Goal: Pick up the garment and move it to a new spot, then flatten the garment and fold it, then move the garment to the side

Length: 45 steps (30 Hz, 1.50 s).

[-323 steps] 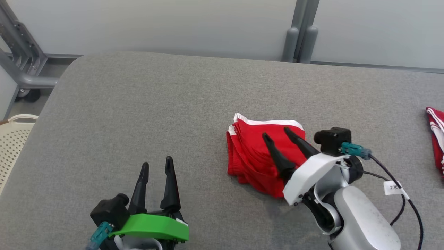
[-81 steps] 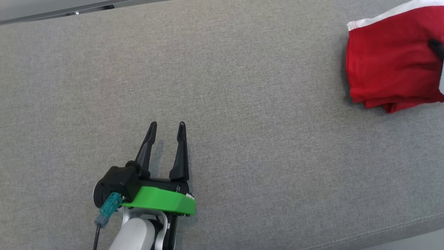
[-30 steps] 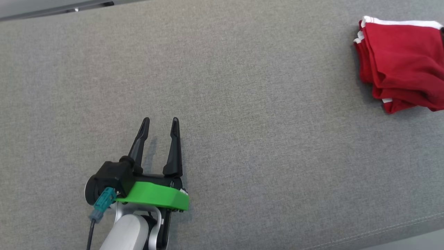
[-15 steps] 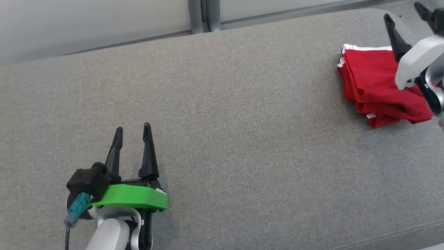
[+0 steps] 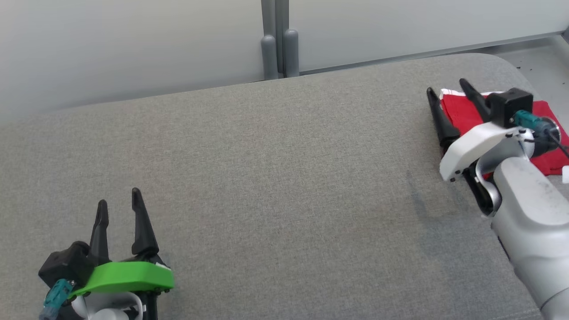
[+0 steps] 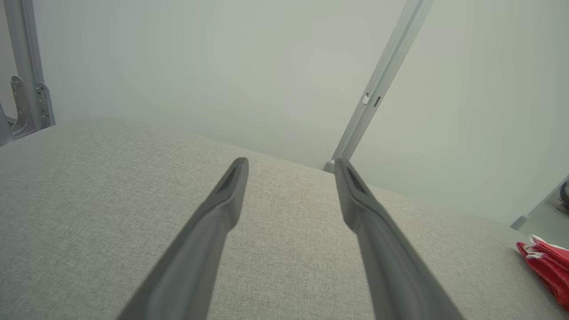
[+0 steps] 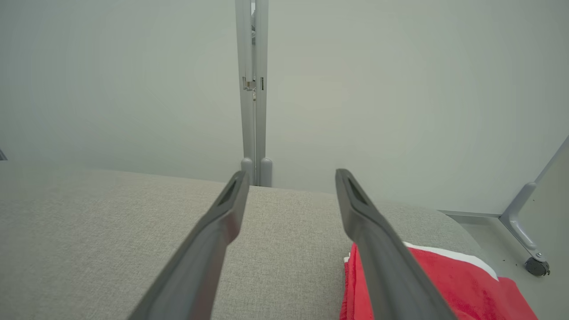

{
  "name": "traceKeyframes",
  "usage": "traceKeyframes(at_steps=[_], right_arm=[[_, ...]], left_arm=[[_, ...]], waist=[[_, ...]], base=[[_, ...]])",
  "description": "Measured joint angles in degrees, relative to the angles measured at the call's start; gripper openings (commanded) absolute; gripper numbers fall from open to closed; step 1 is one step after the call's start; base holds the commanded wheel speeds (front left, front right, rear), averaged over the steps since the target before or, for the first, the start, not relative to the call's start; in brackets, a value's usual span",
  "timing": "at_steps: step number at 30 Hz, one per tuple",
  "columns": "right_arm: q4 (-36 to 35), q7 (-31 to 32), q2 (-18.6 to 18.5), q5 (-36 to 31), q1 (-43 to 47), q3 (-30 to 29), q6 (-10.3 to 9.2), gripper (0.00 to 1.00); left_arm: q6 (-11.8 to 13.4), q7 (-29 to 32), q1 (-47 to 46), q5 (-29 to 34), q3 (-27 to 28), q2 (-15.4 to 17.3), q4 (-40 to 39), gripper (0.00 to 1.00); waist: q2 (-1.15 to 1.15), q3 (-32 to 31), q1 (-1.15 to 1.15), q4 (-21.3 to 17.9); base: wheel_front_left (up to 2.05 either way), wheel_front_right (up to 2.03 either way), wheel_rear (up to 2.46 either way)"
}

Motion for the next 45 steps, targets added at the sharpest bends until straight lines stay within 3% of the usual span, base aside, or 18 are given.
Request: traceKeyframes(at_steps=[10,16,27,45], right_arm=[[-13.0,0.94,12.28,-14.93,15.26,-13.62,0.0,1.0],[-22.92,4.77,16.01,-18.86,24.42,-18.35,-0.01,1.0],[-34.07,8.92,16.48,-15.95,34.34,-20.11,-0.01,1.0],[-37.29,10.63,16.48,-16.33,35.97,-20.49,-0.01,1.0]], left_arm=[[-0.76,-0.12,3.7,0.85,4.0,0.44,-0.12,1.0],[-1.59,-0.13,4.62,1.4,3.22,0.18,0.7,1.0],[-3.55,0.55,5.32,1.78,0.69,0.69,2.02,1.0],[-4.01,0.55,5.46,2.15,-1.14,0.91,2.49,1.0]], waist=[[0.0,-1.54,0.0,1.57],[0.0,-1.92,0.0,2.59],[0.0,-2.73,0.0,3.21],[0.0,-3.6,0.0,3.57]], base=[[0.0,0.0,0.0],[0.0,0.0,0.0],[0.0,0.0,0.0],[0.0,0.0,0.0]])
